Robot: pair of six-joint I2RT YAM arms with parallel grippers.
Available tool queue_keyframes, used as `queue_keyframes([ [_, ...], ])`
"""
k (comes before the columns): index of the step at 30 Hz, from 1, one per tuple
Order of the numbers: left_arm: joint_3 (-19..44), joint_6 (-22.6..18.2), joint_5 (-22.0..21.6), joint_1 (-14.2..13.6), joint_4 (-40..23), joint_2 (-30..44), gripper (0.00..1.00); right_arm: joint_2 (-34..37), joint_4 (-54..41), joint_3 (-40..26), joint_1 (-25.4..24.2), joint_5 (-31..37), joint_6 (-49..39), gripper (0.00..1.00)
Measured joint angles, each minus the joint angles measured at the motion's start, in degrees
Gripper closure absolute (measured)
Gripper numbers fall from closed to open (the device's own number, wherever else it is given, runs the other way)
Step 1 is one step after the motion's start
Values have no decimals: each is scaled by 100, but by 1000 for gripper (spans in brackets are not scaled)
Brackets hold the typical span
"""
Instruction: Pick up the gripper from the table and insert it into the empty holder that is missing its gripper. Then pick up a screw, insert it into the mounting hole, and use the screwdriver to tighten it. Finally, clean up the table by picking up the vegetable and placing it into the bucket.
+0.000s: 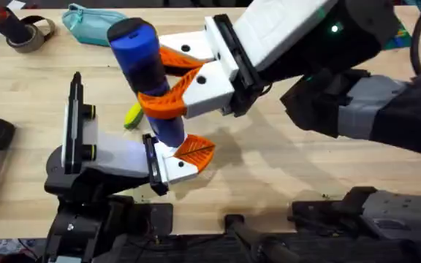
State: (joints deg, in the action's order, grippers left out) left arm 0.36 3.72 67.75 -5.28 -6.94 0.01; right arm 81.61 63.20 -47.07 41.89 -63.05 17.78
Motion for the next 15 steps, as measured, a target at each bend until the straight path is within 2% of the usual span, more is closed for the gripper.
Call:
queue_keyframes([
  [15, 0, 22, 9, 0, -4, 0, 984, 74, 87, 0, 42, 11, 2, 956],
])
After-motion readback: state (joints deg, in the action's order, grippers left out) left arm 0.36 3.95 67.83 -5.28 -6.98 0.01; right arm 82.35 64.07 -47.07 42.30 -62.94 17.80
